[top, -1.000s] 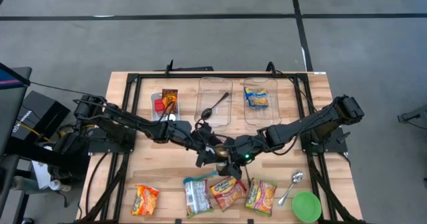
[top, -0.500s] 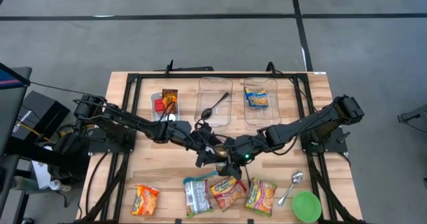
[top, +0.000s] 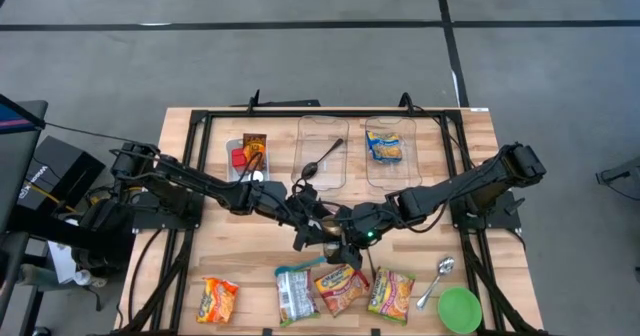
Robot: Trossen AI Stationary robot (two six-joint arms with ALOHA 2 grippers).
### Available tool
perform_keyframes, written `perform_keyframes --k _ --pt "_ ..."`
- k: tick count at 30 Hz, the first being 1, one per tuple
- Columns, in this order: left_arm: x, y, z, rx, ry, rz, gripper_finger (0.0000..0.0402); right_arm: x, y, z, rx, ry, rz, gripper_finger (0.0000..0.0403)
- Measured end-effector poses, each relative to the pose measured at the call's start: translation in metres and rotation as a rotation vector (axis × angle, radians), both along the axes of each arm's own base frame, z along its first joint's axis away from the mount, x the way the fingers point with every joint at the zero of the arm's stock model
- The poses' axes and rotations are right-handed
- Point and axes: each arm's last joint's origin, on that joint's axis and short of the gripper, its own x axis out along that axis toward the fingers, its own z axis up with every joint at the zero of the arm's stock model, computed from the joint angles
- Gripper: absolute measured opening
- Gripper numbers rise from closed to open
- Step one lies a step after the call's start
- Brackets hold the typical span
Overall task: Pick & Place Food Item
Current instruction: Put the gold seasoning bottle into the white bin
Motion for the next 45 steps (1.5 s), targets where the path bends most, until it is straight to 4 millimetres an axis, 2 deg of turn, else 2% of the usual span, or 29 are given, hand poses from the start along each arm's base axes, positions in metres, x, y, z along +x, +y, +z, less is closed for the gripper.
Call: perform_keyframes --k 20,30,35,41,45 --pt "0.002 0.000 -0.002 -0.001 -0.002 0.000 0.0332 0.000 0.000 0.000 0.000 -0.001 0.000 0.0282" --pt "0.010 -0.006 -0.019 -0.031 0.012 -0.010 0.0291 -0.001 0.000 -0.002 -0.006 0.019 -0.001 0.0282" --pt "0.007 -0.004 -0.013 -0.026 0.006 -0.004 0.0280 -0.001 -0.001 -0.001 -0.012 0.016 -0.002 0.0282" --pt "0.006 -0.001 -0.007 -0.024 -0.024 0.006 0.0304 -0.001 0.000 -0.002 -0.005 0.027 0.006 0.0282" --pt "0.006 -0.001 -0.006 -0.025 -0.027 0.005 0.0300 -0.002 0.000 -0.003 -0.002 0.038 0.012 0.0282"
